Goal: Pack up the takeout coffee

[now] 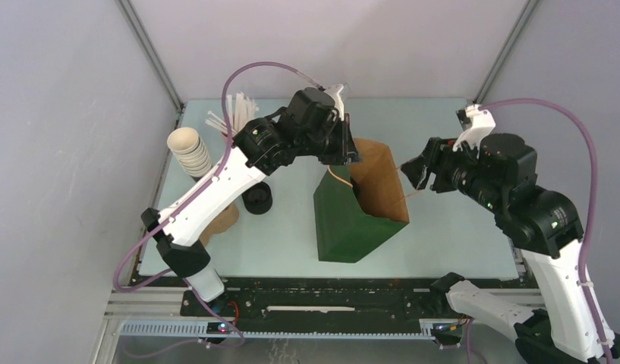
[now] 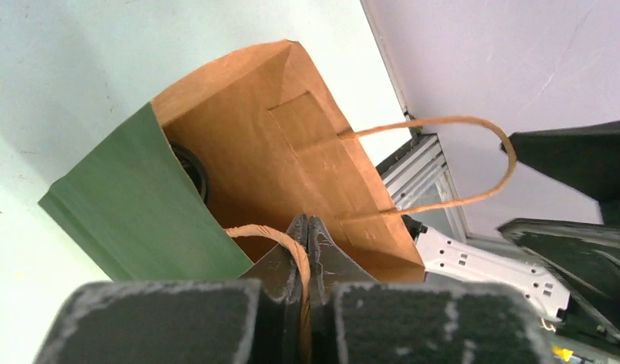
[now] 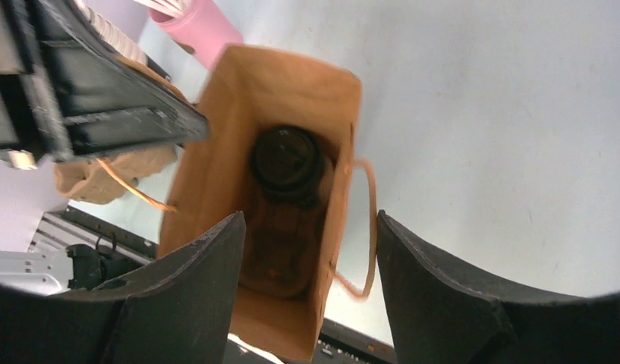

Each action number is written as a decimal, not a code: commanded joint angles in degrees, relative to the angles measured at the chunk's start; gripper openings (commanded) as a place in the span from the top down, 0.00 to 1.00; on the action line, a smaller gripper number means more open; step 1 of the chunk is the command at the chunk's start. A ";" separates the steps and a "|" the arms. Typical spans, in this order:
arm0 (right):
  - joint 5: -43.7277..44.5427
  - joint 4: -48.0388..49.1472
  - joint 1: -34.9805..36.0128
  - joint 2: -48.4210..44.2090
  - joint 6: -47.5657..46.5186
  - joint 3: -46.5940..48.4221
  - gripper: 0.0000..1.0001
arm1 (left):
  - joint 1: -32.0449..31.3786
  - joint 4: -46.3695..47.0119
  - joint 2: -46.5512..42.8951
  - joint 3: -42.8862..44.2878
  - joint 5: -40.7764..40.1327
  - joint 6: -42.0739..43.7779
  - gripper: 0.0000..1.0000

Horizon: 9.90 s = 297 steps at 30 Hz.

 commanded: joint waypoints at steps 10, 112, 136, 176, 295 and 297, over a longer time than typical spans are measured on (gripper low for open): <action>3.24 0.47 8.83 13.35 5.23 8.80 0.44 | 2.45 11.28 -2.71 -9.64 11.86 8.03 1.00; 3.81 18.06 10.65 22.61 4.83 0.07 0.49 | 18.46 -20.43 6.90 11.46 0.93 5.64 0.13; 3.87 17.19 9.87 22.57 4.00 -0.88 0.48 | 18.89 -23.78 10.15 15.04 4.60 4.43 0.16; 5.07 17.41 12.16 24.33 0.23 2.08 0.49 | 15.91 -19.35 12.55 16.82 5.37 8.27 1.00; 3.89 5.53 17.38 51.39 4.07 8.84 0.62 | 25.71 33.12 -13.57 -43.68 22.59 -18.85 1.00; 3.20 4.87 16.98 52.54 3.71 14.89 0.57 | 25.71 32.81 -12.96 -42.64 22.98 -18.95 1.00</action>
